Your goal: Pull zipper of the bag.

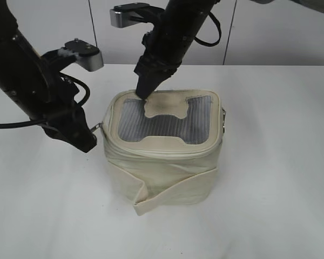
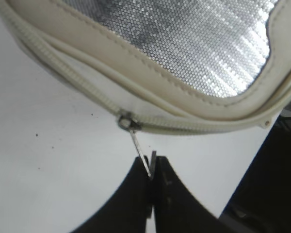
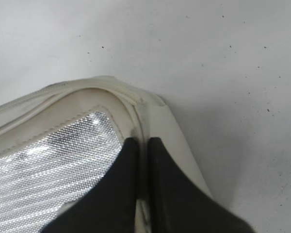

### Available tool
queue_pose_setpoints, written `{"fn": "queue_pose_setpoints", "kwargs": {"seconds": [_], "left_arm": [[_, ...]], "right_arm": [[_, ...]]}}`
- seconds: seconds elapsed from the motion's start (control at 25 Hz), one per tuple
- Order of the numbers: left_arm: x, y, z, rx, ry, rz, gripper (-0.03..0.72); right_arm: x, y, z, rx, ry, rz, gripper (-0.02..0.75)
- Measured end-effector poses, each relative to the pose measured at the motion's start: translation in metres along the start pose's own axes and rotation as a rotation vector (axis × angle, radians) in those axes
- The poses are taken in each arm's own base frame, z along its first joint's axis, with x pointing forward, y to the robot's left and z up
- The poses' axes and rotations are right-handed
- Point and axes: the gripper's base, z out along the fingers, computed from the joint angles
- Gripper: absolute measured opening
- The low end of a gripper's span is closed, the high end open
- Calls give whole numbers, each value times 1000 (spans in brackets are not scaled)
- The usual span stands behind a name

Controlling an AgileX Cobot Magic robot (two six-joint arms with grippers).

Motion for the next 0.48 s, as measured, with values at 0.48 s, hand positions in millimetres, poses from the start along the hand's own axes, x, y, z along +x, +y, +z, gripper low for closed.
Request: {"fn": "queue_pose_setpoints", "kwargs": {"seconds": [0.48], "left_arm": [[7,-41,-1,19,-18,-199,1]], "right_arm": [[0,0,0,-1,0,9,36]]}}
